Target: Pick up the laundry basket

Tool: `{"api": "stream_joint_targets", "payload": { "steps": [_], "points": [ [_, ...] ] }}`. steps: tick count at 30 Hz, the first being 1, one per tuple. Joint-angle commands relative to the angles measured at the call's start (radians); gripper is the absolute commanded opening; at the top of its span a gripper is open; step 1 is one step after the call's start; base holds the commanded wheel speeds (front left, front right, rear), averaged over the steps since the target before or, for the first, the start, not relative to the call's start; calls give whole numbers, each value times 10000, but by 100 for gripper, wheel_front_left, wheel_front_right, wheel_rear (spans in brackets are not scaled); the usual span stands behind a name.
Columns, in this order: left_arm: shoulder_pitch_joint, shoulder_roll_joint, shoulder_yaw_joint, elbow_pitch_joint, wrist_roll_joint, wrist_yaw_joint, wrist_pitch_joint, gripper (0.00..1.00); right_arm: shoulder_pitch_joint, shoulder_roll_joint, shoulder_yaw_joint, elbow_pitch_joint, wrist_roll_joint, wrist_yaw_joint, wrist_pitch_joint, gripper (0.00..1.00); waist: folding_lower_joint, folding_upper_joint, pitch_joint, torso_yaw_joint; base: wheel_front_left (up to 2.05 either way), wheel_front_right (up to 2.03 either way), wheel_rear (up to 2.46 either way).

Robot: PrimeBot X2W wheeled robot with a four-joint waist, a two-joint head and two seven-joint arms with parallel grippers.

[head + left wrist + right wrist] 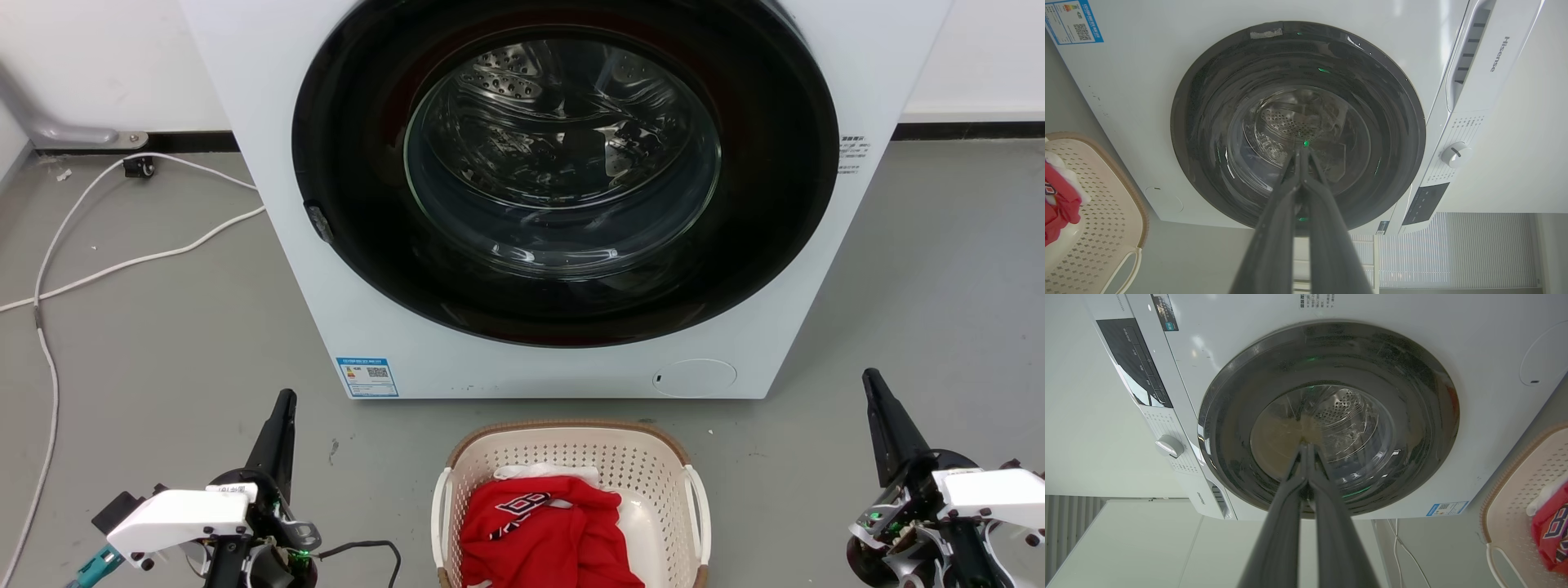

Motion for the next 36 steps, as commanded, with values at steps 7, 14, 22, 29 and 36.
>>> {"api": "stream_joint_targets", "payload": {
  "steps": [7, 14, 22, 29, 36],
  "points": [
    [54, -27, -6, 95, -2, 0, -11, 100, 66, 12, 1, 87, -9, 2, -2, 100, 0, 0, -1, 0, 0, 0, 0],
    [29, -35, -385, 49, 167, 0, -347, 100, 184, 20, 211, -91, -65, 2, -317, 100, 0, 0, 7, 3, 0, 0, 0],
    [-48, -39, -643, -148, 796, 0, -726, 100, 247, -38, 514, -249, -786, 2, -719, 100, 0, 0, 27, 18, 0, 0, 0],
    [-113, -42, -801, -417, 2375, 0, -1025, 100, 249, -18, 531, -399, -2349, 2, -1022, 100, 0, 0, 38, 29, 0, 0, 0],
    [-119, -45, -990, -654, 4113, 19, -1302, 100, 311, 28, 579, -653, -4515, 2, -1300, 100, 0, 0, 38, 41, 0, 0, 0]
  ]
}}
